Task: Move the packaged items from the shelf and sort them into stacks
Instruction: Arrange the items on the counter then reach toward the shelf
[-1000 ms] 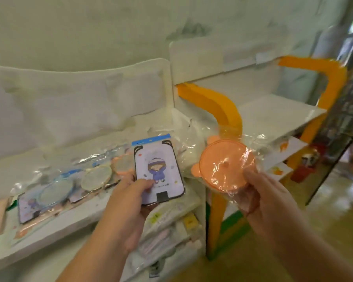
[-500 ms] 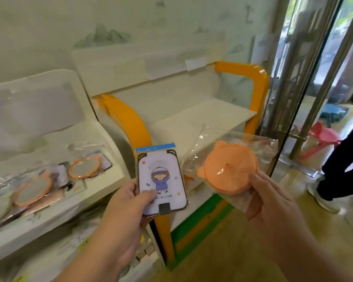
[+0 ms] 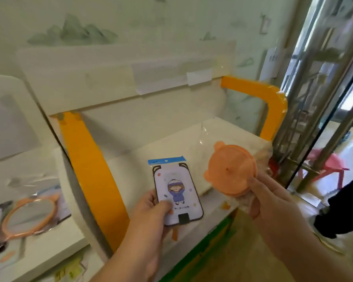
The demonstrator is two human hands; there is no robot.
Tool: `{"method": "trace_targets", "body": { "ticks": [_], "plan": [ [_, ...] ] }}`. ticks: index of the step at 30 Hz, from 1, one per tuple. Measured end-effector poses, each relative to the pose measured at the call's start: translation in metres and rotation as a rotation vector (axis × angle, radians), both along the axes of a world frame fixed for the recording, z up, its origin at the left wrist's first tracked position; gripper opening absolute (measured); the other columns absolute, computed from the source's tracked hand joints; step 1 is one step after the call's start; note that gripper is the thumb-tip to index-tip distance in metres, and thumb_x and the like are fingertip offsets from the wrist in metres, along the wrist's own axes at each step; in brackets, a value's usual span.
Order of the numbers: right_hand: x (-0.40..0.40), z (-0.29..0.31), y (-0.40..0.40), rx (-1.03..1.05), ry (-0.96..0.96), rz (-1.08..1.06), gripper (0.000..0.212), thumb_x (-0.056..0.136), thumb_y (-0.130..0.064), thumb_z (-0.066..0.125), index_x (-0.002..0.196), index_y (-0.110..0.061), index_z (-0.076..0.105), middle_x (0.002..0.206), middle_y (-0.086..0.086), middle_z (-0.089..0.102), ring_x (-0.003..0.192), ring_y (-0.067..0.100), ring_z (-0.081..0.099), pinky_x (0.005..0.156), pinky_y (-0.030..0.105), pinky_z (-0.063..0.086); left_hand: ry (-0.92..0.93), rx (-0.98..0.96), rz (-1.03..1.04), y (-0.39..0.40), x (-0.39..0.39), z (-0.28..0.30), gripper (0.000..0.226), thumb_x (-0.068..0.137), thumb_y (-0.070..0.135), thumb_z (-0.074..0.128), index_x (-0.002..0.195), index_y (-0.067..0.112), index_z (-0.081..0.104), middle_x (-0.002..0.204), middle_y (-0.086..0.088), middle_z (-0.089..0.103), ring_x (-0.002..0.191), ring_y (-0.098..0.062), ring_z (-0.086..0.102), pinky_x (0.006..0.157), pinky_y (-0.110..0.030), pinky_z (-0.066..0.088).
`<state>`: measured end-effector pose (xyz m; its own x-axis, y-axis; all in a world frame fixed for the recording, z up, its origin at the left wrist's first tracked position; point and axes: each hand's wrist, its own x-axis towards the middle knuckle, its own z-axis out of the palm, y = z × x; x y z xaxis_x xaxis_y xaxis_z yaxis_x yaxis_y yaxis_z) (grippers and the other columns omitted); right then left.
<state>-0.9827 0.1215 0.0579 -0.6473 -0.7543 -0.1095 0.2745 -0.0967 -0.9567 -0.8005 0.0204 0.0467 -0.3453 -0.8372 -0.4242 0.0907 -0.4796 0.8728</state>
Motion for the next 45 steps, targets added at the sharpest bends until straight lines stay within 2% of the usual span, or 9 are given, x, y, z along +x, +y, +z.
{"method": "trace_targets", "body": {
  "ticks": [4,8,12,18,21,24,31,36,45],
  "plan": [
    [-0.023,0.006,-0.040,0.077,0.267,0.037,0.023,0.098,-0.027,0.048,0.100,-0.034,0.070,0.070,-0.020,0.070,0.063,0.000,0.063,0.060,0.018,0.047,-0.002,0.047,0.125,-0.036,-0.023,-0.006,0.024,0.098,0.006,0.052,0.115,0.019,0.064,0.096,-0.008,0.079,0.080,-0.027,0.077,0.059,-0.035,0.060],
    [-0.040,-0.004,-0.084,0.094,0.428,0.175,0.026,0.085,-0.050,0.049,0.102,-0.044,0.068,0.097,-0.027,0.070,0.091,0.001,0.065,0.082,0.024,0.046,-0.043,0.033,0.268,-0.068,-0.037,-0.020,0.027,0.099,0.007,0.049,0.111,0.024,0.067,0.096,-0.001,0.079,0.087,-0.023,0.076,0.071,-0.039,0.062],
    [-0.064,-0.028,-0.137,0.096,0.735,0.331,0.031,0.101,-0.050,0.040,0.120,-0.038,0.062,0.110,-0.020,0.068,0.102,-0.005,0.061,0.096,0.031,0.049,-0.108,0.012,0.380,-0.086,-0.050,-0.035,0.032,0.097,0.005,0.047,0.112,0.024,0.068,0.099,0.002,0.079,0.095,-0.022,0.074,0.088,-0.045,0.059],
    [-0.099,-0.064,-0.214,-0.078,1.300,0.584,0.055,0.102,-0.020,0.041,0.144,-0.053,0.031,0.142,-0.041,0.032,0.130,-0.015,0.036,0.105,0.003,0.024,-0.259,-0.001,0.528,-0.120,-0.060,-0.059,0.035,0.091,0.008,0.049,0.111,0.026,0.070,0.101,0.002,0.078,0.096,-0.022,0.074,0.090,-0.046,0.058],
    [-0.110,-0.094,-0.248,-0.130,1.630,0.637,0.070,0.079,0.003,0.068,0.142,-0.022,0.052,0.145,-0.009,0.054,0.132,0.005,0.050,0.110,0.018,0.028,-0.360,0.011,0.584,-0.140,-0.059,-0.076,0.033,0.085,0.018,0.052,0.107,0.033,0.071,0.098,0.005,0.079,0.095,-0.023,0.073,0.091,-0.049,0.056],
    [-0.119,-0.125,-0.275,-0.127,1.832,0.625,0.055,0.073,0.002,0.054,0.127,-0.007,0.063,0.130,0.011,0.065,0.122,0.027,0.062,0.107,0.037,0.039,-0.442,-0.019,0.615,-0.155,-0.058,-0.080,0.030,0.089,0.009,0.053,0.103,0.027,0.073,0.096,0.000,0.079,0.092,-0.023,0.074,0.088,-0.045,0.058],
    [-0.133,-0.144,-0.293,-0.119,1.820,0.711,0.061,0.064,-0.002,0.080,0.122,-0.012,0.067,0.127,0.009,0.066,0.119,0.029,0.063,0.108,0.042,0.041,-0.490,-0.007,0.660,-0.179,-0.053,-0.092,0.031,0.086,0.005,0.053,0.104,0.021,0.073,0.100,-0.006,0.078,0.093,-0.027,0.074,0.088,-0.049,0.059],
    [-0.140,-0.138,-0.304,-0.190,1.780,0.702,0.044,0.079,-0.018,0.075,0.122,-0.015,0.067,0.128,0.006,0.066,0.121,0.026,0.061,0.108,0.037,0.035,-0.672,-0.076,0.700,-0.179,-0.070,-0.080,0.024,0.096,0.012,0.052,0.111,0.031,0.056,0.098,0.009,0.065,0.095,-0.018,0.064,0.074,-0.032,0.053],
    [-0.144,-0.117,-0.304,-0.146,1.789,0.889,0.046,0.082,-0.041,0.052,0.125,-0.024,0.059,0.134,-0.003,0.055,0.127,0.021,0.052,0.106,0.036,0.041,-1.179,-0.227,0.491,-0.172,-0.076,-0.079,0.019,0.093,0.017,0.052,0.111,0.014,0.059,0.106,-0.005,0.060,0.082,-0.017,0.056,0.057,-0.024,0.041]
  ]
}}
